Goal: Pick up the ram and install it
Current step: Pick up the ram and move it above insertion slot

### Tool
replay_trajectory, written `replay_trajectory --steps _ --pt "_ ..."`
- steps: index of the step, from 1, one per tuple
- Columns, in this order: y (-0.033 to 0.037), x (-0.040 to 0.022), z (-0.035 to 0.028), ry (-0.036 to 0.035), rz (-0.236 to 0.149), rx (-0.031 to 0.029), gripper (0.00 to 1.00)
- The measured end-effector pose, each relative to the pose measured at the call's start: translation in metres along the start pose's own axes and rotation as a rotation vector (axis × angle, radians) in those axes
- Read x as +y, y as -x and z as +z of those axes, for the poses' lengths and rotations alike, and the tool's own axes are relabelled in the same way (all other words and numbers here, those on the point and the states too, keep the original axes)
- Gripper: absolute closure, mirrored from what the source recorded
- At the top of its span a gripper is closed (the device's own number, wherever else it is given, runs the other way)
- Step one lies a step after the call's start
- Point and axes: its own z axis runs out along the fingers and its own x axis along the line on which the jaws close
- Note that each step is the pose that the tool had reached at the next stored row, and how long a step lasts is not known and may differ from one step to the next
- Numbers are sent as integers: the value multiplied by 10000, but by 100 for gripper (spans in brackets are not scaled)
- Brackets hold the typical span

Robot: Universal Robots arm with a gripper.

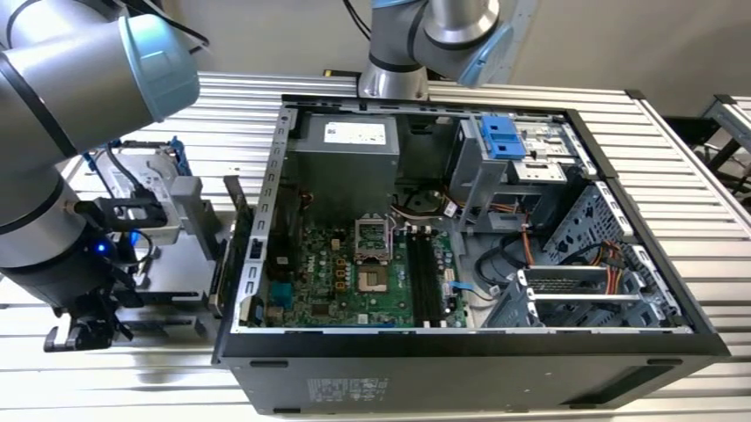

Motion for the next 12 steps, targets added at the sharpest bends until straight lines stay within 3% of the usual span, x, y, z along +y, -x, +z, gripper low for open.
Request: replay_trajectory --steps 5,6,12 --pt "-1 0 -1 1 -1 1 0" --pt "-1 0 0 0 -1 0 100" --pt "-3 0 0 0 -1 1 100"
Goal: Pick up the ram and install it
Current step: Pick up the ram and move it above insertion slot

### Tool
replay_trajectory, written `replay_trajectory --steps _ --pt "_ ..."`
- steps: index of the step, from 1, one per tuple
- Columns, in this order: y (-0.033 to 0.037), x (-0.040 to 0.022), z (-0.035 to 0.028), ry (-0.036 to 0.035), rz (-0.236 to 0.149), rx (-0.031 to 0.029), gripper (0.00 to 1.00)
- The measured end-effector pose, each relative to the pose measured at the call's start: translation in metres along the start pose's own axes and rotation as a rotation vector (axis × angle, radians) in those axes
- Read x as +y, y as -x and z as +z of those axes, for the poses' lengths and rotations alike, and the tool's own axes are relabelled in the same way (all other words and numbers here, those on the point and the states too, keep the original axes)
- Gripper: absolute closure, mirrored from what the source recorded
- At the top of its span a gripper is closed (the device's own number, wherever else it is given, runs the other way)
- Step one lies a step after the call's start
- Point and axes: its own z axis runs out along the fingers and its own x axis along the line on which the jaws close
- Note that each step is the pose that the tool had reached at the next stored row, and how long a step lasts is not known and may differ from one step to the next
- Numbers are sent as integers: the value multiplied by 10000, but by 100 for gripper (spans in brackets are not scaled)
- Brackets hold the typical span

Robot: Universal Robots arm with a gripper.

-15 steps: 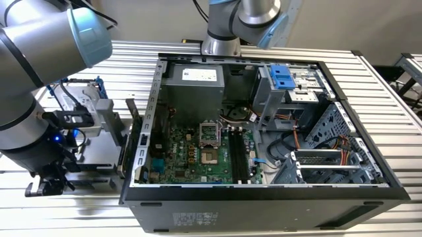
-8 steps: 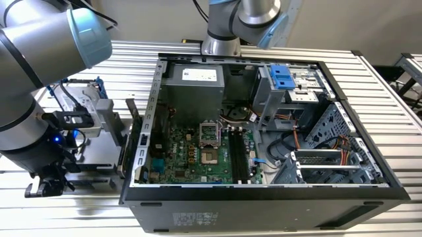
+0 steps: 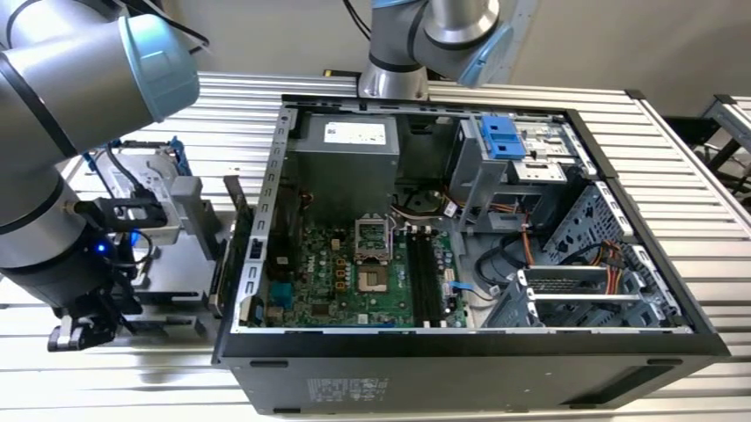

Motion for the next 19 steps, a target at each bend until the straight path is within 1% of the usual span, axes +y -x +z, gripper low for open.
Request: replay_trajectory --steps 19 --pt "-4 1 -6 0 1 0 100"
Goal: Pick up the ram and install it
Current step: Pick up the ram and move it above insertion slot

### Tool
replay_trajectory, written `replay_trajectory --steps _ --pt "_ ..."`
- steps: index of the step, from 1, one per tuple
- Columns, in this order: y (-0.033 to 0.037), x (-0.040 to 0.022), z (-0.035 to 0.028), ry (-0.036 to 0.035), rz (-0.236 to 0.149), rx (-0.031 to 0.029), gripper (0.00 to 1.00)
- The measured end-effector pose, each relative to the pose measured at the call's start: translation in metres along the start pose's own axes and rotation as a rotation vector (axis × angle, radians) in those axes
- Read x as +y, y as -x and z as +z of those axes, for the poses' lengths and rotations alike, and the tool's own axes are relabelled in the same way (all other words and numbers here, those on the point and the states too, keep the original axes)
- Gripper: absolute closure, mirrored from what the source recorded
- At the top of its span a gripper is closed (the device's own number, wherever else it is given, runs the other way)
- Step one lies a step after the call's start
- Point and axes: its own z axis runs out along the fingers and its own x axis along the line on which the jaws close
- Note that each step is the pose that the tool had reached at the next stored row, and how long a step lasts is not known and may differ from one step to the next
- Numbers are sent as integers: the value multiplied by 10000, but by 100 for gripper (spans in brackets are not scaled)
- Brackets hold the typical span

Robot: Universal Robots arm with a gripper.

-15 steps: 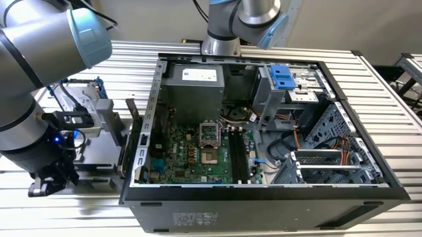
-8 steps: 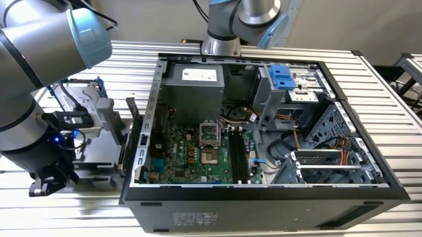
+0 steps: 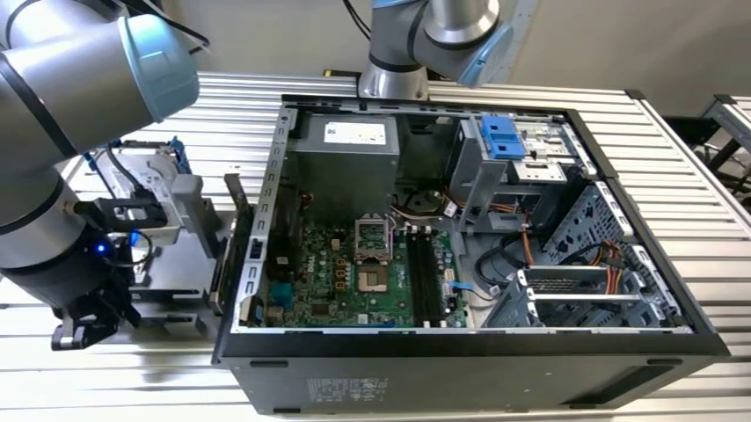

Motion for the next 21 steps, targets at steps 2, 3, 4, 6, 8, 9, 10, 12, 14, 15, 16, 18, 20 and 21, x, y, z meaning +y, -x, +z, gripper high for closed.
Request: replay_trajectory --steps 2,3,4,6,8,9,10,12,14,15,16,18,20,21 --pt "0 0 -22 0 0 1 100" --pt "1 -1 -33 -1 0 1 100" --pt "1 0 -46 -1 0 0 100" --pt "1 0 -70 0 0 0 100" --pt "2 0 -98 0 -1 0 100" --pt "2 -1 -111 0 -1 0 100" --pt "2 -1 -125 0 -1 -1 100" --pt "3 0 -163 1 -1 0 100" --pt "3 0 -200 0 0 0 100" --pt "4 0 -219 0 0 0 100" --pt "4 0 -237 -1 -1 0 100" --pt "4 0 -271 0 0 0 100" --pt "5 0 -298 0 -1 0 100" --pt "5 0 -305 -2 -1 0 100"
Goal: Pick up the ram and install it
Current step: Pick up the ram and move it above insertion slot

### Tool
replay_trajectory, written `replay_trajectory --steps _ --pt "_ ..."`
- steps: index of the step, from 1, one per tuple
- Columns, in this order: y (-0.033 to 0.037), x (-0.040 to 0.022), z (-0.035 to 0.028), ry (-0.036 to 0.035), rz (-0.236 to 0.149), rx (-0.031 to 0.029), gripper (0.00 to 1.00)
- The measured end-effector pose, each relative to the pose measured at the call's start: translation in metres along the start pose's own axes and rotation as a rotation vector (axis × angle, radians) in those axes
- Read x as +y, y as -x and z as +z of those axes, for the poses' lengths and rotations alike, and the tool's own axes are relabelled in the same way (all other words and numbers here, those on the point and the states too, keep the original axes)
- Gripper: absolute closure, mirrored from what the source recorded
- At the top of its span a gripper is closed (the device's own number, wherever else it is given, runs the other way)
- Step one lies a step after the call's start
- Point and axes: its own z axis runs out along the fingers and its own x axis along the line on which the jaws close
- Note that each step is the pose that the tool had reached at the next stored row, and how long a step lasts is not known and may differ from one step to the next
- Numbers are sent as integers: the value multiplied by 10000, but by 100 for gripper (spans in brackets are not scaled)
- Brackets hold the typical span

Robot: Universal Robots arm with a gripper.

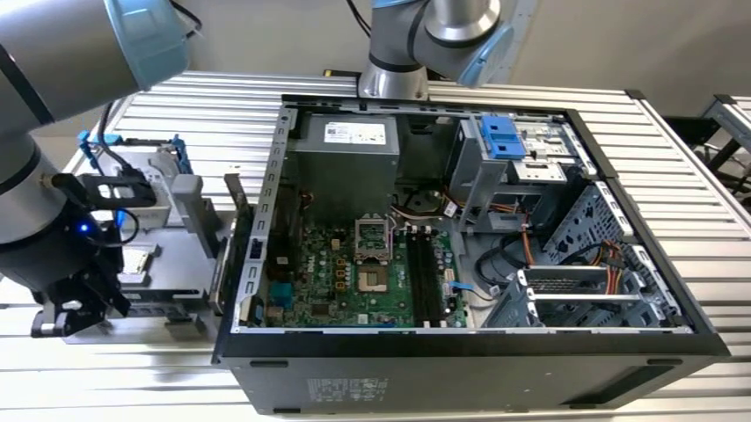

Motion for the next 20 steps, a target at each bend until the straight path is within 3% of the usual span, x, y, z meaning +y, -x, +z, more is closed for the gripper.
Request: replay_trajectory --steps 9,20 --pt "1 7 -67 -29 2 1 100" --pt "4 8 -224 -29 3 1 100"
